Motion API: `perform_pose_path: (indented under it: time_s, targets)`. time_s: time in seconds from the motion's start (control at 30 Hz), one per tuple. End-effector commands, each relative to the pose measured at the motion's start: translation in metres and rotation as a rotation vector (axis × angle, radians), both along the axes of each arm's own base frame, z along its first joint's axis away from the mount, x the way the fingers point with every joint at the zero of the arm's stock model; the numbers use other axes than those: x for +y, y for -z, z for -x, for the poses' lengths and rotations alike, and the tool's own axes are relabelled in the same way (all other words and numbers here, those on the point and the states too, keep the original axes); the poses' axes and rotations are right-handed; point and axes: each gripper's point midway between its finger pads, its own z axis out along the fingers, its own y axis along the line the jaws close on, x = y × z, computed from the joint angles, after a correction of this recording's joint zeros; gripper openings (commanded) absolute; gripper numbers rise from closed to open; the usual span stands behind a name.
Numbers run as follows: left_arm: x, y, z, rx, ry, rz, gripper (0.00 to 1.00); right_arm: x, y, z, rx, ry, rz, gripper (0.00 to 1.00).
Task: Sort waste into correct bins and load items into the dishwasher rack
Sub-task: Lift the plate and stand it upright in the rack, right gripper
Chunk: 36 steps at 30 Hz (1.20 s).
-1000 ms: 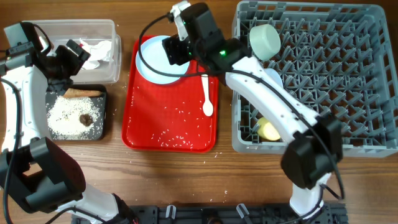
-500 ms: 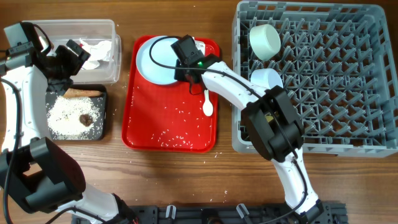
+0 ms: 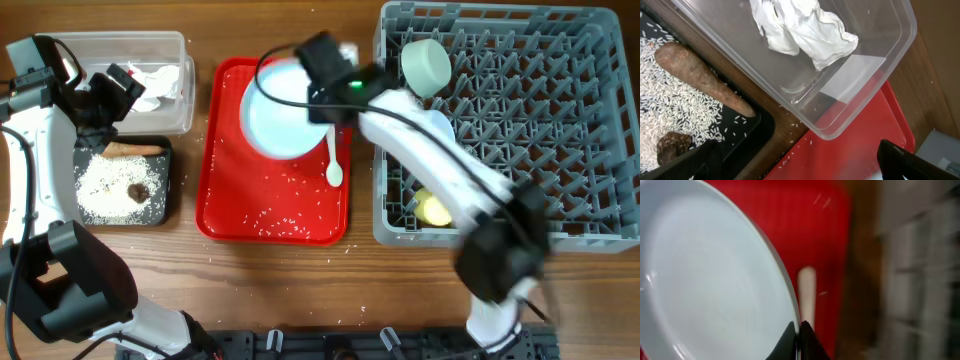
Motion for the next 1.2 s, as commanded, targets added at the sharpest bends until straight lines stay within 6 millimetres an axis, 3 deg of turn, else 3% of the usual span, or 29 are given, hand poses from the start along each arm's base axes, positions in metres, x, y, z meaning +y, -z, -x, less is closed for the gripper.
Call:
perform_pose_path:
  time_s: [0.0, 0.1, 0.17, 0.23, 0.33, 0.4, 0.43, 0.5, 0.63, 0.7, 0.83, 0.87, 0.9, 0.93, 0.97, 1.07, 1.17]
  targets:
    - [0.003, -0.006, -0.002, -0.016, -0.011, 0.001, 1.00, -0.089, -0.135, 0.003, -0.373, 0.181, 0.261, 0.04]
    - [0.003, -0.006, -0.002, -0.016, -0.012, 0.002, 1.00, -0.167, -0.210, 0.043, -0.542, 0.403, 0.517, 0.04]
    - [0.003, -0.006, -0.002, -0.016, -0.012, 0.002, 1.00, -0.214, -0.239, 0.069, -0.565, 0.508, 0.760, 0.04]
    - [0.003, -0.006, -0.002, -0.016, -0.012, 0.002, 1.00, -0.238, -0.235, 0.071, -0.481, 0.496, 0.889, 0.04]
    - [0.003, -0.006, -0.002, -0.016, -0.011, 0.001, 1.00, -0.292, -0.221, 0.069, -0.359, 0.582, 0.977, 0.04]
    - [0.003, -0.006, -0.002, -0.016, -0.011, 0.001, 1.00, -0.316, -0.207, 0.057, -0.297, 0.582, 0.921, 0.04]
    - [0.003, -0.006, -0.002, -0.016, -0.011, 0.001, 1.00, -0.325, -0.190, 0.039, -0.249, 0.515, 0.850, 0.04]
    - [0.003, -0.006, -0.002, -0.016, -0.012, 0.002, 1.00, -0.338, -0.169, 0.019, -0.196, 0.462, 0.871, 0.04]
    - [0.003, -0.006, -0.002, -0.016, -0.011, 0.001, 1.00, -0.339, -0.124, -0.031, -0.091, 0.285, 1.004, 0.04]
    - [0.003, -0.006, -0.002, -0.016, -0.012, 0.002, 1.00, -0.328, -0.092, -0.054, -0.039, 0.138, 1.012, 0.04]
    - [0.003, -0.006, -0.002, -0.016, -0.012, 0.002, 1.00, -0.316, -0.037, -0.078, 0.046, -0.033, 1.003, 0.04]
    - [0.003, -0.006, -0.002, -0.016, -0.011, 0.001, 1.00, -0.311, -0.029, -0.081, 0.030, -0.026, 0.950, 0.17]
    - [0.003, -0.006, -0.002, -0.016, -0.012, 0.002, 1.00, -0.310, -0.028, -0.081, -0.006, 0.059, 0.893, 0.46]
    - [0.003, -0.006, -0.002, -0.016, -0.012, 0.002, 1.00, -0.307, -0.036, -0.079, -0.071, 0.171, 0.791, 0.93]
    - [0.003, -0.006, -0.002, -0.016, -0.011, 0.001, 1.00, -0.299, -0.040, -0.077, -0.091, 0.161, 0.721, 1.00]
    - [0.003, -0.006, -0.002, -0.016, -0.012, 0.002, 1.00, -0.269, -0.071, -0.054, -0.147, 0.125, 0.469, 1.00]
    - [0.003, -0.006, -0.002, -0.016, -0.011, 0.001, 1.00, -0.207, -0.115, -0.018, -0.211, 0.016, 0.053, 1.00]
